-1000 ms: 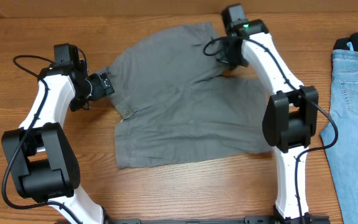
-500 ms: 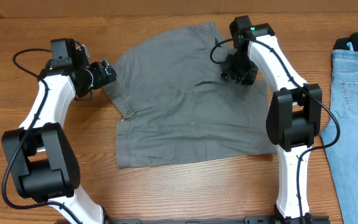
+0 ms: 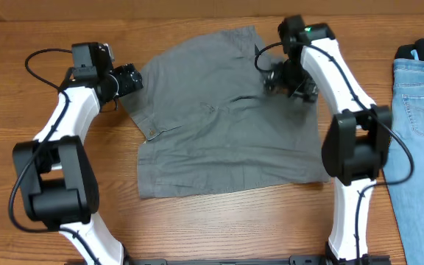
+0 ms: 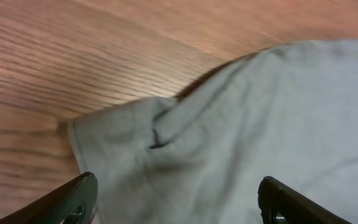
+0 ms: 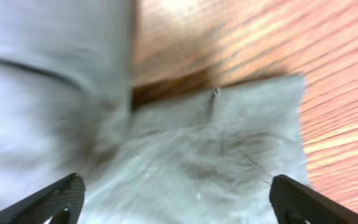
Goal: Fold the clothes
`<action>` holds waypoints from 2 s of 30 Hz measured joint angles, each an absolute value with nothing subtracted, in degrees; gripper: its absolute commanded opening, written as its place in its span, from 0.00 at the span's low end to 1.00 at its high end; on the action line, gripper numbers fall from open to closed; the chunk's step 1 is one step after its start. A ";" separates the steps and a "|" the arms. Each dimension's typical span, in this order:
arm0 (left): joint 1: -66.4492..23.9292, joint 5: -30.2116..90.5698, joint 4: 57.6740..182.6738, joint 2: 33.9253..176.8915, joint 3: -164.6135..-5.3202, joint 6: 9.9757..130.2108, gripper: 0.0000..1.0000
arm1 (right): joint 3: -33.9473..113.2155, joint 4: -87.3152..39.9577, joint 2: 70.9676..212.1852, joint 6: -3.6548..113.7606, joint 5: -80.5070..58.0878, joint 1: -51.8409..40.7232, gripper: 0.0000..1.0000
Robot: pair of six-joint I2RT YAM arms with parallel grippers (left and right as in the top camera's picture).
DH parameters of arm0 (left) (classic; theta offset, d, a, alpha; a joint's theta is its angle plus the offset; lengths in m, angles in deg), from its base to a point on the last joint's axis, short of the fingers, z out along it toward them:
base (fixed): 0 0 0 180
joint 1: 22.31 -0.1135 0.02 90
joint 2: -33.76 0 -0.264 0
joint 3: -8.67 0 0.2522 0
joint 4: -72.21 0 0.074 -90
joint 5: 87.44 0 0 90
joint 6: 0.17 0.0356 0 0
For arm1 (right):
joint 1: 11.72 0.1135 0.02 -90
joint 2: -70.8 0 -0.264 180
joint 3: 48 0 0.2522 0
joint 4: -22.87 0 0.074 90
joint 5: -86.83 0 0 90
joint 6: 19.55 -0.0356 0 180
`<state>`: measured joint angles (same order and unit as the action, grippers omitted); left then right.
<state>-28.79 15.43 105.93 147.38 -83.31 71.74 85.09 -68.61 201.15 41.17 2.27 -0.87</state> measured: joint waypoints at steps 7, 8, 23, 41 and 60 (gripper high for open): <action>-30.30 11.03 105.02 152.59 -83.35 71.77 0.86 | 85.11 -60.06 192.99 45.46 1.81 -1.66 1.00; -30.80 10.73 104.45 153.15 -83.35 71.77 0.86 | 85.11 -58.25 192.78 46.73 1.06 -1.85 1.00; -32.16 13.48 96.40 156.72 -84.77 72.57 0.28 | 85.09 -43.95 192.82 52.74 -3.37 -1.94 1.00; -30.36 13.90 97.52 158.09 -86.04 73.27 0.04 | 85.04 -14.79 207.70 56.32 -6.32 -1.94 1.00; -30.25 13.92 99.25 158.09 -86.47 73.27 0.06 | 84.98 0.09 220.32 61.17 -6.72 3.19 1.00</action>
